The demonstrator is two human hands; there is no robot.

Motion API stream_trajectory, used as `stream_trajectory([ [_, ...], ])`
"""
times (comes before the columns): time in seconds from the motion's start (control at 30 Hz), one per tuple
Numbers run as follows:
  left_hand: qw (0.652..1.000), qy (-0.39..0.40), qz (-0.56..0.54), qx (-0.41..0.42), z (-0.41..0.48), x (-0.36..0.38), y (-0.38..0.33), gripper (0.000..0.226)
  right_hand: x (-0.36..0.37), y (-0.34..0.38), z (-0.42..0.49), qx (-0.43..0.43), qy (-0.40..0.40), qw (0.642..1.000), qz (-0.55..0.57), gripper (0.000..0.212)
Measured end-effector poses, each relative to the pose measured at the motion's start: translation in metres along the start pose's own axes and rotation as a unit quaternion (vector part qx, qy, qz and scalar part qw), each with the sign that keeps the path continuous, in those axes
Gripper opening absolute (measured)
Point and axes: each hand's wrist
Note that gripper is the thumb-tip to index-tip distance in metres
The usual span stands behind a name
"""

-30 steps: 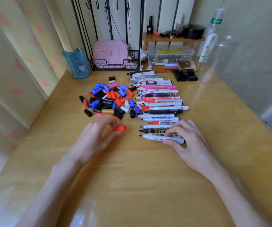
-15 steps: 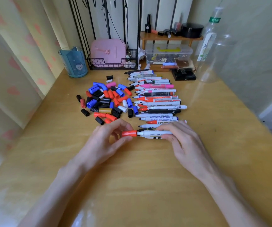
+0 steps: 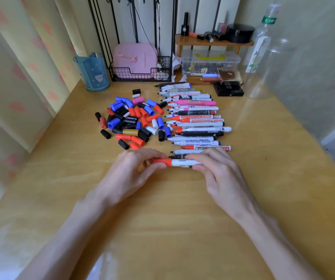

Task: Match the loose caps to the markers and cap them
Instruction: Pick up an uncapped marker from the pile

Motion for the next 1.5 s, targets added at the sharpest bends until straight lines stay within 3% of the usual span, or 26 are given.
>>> stream_trajectory([
  [0.23,0.988,-0.006,0.147,-0.039,-0.005,-0.006,0.049,0.020,-0.014,-0.015,-0.004,0.045,-0.053,0.997,-0.035,0.033],
  [0.4,0.993,-0.002,0.107,-0.058,-0.005,-0.017,0.050,0.031,-0.011,-0.013,-0.004,0.041,-0.041,0.998,-0.038,0.029],
  [0.5,0.988,-0.039,0.121,-0.081,-0.006,-0.023,0.060,0.016,-0.010,-0.013,-0.004,0.043,-0.038,0.998,-0.037,0.028],
  [0.63,0.968,-0.043,0.219,-0.120,-0.008,-0.017,0.077,0.046,-0.010,-0.012,-0.004,0.048,-0.036,0.997,-0.037,0.029],
  [0.8,0.964,-0.058,0.244,-0.089,-0.005,-0.014,0.078,0.033,-0.008,-0.012,-0.003,0.048,-0.028,0.998,-0.042,0.030],
  [0.97,0.972,-0.062,0.218,-0.064,-0.002,-0.017,0.079,0.020,-0.008,-0.013,-0.004,0.051,-0.030,0.997,-0.041,0.029],
  [1.1,0.990,-0.092,0.048,-0.096,0.000,-0.015,0.046,0.021,-0.009,-0.012,-0.003,0.050,-0.038,0.998,-0.028,0.029],
  [1.17,0.996,-0.069,-0.005,-0.061,0.001,-0.009,0.023,0.020,-0.009,-0.010,-0.003,0.046,-0.043,0.998,-0.020,0.030],
  [1.27,0.999,-0.040,-0.003,-0.009,0.001,-0.001,0.006,0.015,-0.010,-0.010,-0.003,0.036,-0.050,0.998,-0.012,0.031],
  [1.5,0.999,-0.031,-0.005,-0.014,-0.001,0.006,0.001,0.015,-0.010,-0.009,-0.002,0.028,-0.050,0.998,-0.010,0.034],
])
Point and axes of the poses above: each hand's wrist, its own z-axis towards the middle knuckle, its own x-axis out of the palm, y = z × x, and after that the axes turned 12 degrees about z, right-handed
